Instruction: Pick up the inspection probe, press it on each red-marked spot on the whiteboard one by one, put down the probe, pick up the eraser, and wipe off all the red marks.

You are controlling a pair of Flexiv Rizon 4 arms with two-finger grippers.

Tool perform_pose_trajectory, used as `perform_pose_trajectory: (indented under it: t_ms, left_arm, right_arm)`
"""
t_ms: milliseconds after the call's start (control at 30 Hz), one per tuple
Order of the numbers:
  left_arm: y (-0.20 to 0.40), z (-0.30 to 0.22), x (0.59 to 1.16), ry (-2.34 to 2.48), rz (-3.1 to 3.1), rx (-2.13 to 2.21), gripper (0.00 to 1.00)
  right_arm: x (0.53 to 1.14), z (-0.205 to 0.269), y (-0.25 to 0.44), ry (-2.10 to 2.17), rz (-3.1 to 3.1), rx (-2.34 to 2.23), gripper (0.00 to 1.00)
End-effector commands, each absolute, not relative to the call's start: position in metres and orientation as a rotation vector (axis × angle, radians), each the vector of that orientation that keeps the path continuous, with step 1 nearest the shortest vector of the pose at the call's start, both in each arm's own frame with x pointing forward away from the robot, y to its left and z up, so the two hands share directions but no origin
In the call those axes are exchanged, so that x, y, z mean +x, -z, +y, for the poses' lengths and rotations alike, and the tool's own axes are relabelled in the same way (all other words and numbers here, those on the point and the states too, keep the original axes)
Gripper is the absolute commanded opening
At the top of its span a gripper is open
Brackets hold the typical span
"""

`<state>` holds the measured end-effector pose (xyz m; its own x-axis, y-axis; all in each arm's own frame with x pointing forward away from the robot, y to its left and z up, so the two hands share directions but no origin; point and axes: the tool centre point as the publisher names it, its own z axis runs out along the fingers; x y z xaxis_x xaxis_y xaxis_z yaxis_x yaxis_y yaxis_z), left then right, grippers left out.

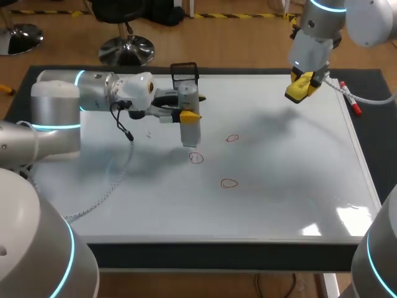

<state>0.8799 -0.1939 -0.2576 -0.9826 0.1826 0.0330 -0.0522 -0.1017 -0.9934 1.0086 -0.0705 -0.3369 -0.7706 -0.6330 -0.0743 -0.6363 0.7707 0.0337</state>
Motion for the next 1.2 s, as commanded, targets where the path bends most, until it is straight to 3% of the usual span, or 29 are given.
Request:
perform_pose_trajectory:
  t_ms: [33,633,1200]
  left_arm:
    - [0.245,-0.181,0.889,-2.192,-2.06,-0.13,0.0]
    - [0.233,-0.105,0.98,-2.268,-2.292,0.06,0.0]
    - [0.241,-0.07,1.018,-2.308,-2.336,0.23,0.0]
  right_arm:
    - [1.008,-0.071,0.336,-0.082,2.901,-1.043,0.0]
    - [1.008,-0.071,0.336,-0.082,2.901,-1.043,0.0]
    - [1.008,-0.071,0.336,-0.082,2.901,-1.043,0.0]
